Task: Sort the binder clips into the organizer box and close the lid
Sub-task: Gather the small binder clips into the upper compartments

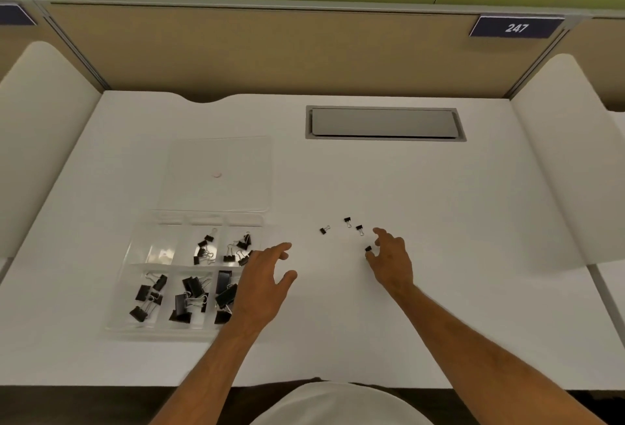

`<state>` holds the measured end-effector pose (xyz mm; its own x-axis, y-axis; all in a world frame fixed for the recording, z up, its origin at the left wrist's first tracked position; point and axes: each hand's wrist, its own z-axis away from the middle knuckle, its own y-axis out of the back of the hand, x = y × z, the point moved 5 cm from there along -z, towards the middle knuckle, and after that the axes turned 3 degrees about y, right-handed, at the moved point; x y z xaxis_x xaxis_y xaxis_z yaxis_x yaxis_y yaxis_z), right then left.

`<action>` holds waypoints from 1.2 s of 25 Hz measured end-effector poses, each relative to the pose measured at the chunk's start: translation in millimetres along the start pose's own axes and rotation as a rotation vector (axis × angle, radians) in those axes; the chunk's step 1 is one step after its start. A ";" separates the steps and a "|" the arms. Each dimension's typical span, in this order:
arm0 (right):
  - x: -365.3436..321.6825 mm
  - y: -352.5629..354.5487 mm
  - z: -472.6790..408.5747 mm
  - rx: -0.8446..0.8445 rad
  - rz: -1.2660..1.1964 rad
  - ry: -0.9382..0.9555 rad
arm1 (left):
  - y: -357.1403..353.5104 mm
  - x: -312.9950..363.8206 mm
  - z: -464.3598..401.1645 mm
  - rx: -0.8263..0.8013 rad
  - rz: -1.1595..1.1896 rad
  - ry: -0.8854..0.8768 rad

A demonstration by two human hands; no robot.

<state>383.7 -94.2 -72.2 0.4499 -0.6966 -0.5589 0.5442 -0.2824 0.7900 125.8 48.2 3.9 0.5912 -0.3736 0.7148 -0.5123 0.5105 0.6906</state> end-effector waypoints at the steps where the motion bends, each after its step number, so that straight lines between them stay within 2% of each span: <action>1: -0.7 -1.7 -5.0 -0.006 0.018 -0.003 | -0.5 1.4 -2.6 -0.006 -0.007 -0.001; 8: -3.3 -16.7 -14.0 0.014 0.047 0.003 | -13.7 14.9 -34.4 -0.052 -0.046 0.017; 12: 1.1 -11.3 -5.3 0.045 -0.097 -0.033 | -35.0 19.0 -59.6 -0.120 -0.063 -0.007; 16: 5.9 1.0 16.9 0.069 -0.185 0.016 | -65.2 20.6 -105.1 -0.170 -0.118 -0.012; 20: 10.3 6.0 36.7 0.037 -0.227 0.043 | -97.3 22.7 -135.9 -0.281 -0.266 -0.005; 26: 8.0 17.9 46.2 0.077 -0.295 0.035 | -117.3 19.5 -140.0 -0.346 -0.473 -0.100; 30: -6.7 22.0 52.0 0.089 -0.302 0.073 | -98.2 20.5 -119.4 -0.341 -0.371 -0.046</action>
<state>355.9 -130.0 -38.0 0.3292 -0.5240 -0.7855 0.5980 -0.5281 0.6029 262.7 82.9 -62.4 0.6626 -0.6076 0.4379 -0.0360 0.5582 0.8289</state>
